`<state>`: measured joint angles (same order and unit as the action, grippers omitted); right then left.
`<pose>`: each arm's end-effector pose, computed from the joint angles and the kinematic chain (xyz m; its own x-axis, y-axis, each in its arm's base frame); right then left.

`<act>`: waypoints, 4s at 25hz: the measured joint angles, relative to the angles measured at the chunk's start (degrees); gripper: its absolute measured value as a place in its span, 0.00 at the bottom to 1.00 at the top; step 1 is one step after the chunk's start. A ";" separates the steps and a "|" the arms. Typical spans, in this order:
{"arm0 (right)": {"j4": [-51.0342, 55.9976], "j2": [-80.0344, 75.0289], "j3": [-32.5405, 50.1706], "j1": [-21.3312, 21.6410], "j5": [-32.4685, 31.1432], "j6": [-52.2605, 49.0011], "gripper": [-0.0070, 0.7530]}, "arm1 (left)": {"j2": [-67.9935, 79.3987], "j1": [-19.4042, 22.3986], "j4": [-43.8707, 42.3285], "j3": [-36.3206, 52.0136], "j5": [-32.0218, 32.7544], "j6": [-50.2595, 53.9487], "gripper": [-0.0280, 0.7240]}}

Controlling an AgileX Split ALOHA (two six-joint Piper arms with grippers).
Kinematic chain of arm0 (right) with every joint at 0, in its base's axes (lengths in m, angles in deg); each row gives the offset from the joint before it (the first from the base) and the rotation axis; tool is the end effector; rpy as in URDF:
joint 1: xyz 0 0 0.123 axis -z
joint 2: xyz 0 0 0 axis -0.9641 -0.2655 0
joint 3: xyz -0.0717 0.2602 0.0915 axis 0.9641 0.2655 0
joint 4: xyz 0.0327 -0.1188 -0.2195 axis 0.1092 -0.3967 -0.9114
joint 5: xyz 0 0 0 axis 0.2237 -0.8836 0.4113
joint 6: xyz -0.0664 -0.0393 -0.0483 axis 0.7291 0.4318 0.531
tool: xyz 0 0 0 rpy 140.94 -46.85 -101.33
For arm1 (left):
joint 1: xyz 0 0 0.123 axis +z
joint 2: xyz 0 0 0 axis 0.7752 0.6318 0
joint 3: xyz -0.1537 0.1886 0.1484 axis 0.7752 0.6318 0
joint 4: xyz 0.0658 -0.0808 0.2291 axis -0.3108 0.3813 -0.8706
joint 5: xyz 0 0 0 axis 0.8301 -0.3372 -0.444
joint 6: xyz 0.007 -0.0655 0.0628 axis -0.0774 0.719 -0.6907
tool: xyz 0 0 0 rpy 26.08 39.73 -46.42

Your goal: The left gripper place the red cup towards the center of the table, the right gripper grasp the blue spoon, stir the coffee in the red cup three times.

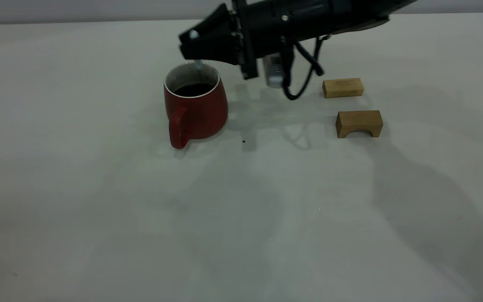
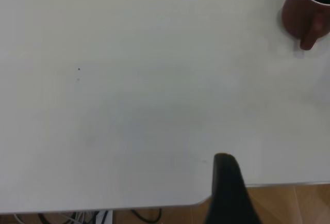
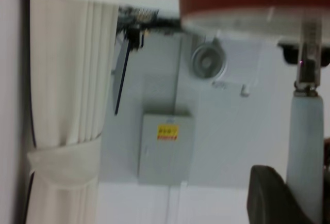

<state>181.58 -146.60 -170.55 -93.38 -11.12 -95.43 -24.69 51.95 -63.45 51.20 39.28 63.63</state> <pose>0.4539 0.2420 0.0228 -0.2422 0.2374 0.9407 0.9700 0.0385 0.2401 -0.0097 -0.0017 0.2675 -0.5171 0.0191 -0.8557 0.0098 0.9998 0.0165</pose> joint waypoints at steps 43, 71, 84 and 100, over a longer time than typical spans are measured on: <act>-35.32 33.94 -3.04 1.78 -3.21 0.91 0.41 | 0.00 0.00 0.00 0.00 0.00 0.00 0.77; -74.97 98.79 37.17 2.62 -4.90 47.79 0.27 | 0.00 0.00 0.00 0.00 0.00 0.00 0.77; -78.65 135.34 64.03 17.40 -4.90 48.55 0.29 | 0.00 0.00 0.00 0.00 0.00 0.00 0.77; -83.39 154.85 82.67 23.80 2.58 48.37 0.31 | 0.00 0.00 0.00 0.00 0.00 0.00 0.77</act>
<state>98.19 8.25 -87.89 -69.57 -8.54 -47.07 -24.69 51.95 -63.45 51.20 39.28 63.63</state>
